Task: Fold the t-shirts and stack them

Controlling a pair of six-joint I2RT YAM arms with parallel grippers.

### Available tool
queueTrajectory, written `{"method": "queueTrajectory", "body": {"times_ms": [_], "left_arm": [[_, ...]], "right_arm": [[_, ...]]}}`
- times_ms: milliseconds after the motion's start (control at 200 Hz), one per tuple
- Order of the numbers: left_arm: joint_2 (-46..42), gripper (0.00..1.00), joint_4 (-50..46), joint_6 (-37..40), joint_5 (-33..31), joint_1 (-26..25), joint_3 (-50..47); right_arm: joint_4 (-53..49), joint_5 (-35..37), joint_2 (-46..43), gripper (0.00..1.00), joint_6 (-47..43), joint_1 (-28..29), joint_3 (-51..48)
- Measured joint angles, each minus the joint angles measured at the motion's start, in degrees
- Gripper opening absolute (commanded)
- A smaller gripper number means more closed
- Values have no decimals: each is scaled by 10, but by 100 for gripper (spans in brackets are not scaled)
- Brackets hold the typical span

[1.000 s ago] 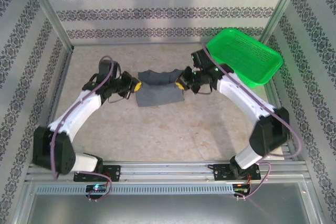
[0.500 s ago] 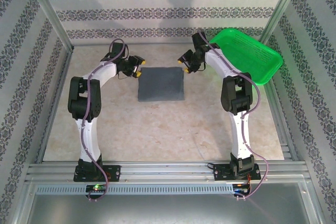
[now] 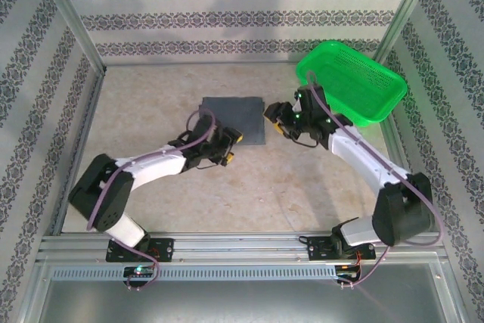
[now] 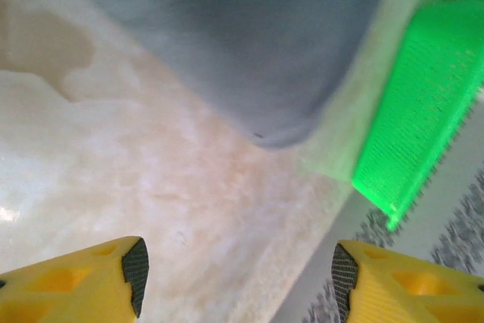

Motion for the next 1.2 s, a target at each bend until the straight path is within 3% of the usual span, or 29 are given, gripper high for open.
{"method": "queueTrajectory", "body": {"times_ms": [175,275,380,605,754,899,1024,1199], "left_arm": [[105,67,117,-79,-86,-16,-1],[135,62,168,-107,-119,-18,10],[179,48,219,-129,-142,-19,37],[236,0,257,-166,-162,-17,64],[236,0,260,-162,-152,8,63],[211,0,259,-132,-120,92,39],[192,0,259,-75,-61,207,19],[194,0,207,58,76,388,48]], "right_arm": [[4,-3,-71,56,7,0,-75],[5,-3,-106,56,7,-1,-96],[3,-7,-125,55,7,-4,-101],[-6,-11,-131,55,9,-12,-103],[-14,-11,-131,54,12,-16,-103],[-17,-11,-131,54,14,-16,-103],[-16,-11,-126,54,16,-16,-99],[-16,-11,-104,53,16,-14,-88]]}}
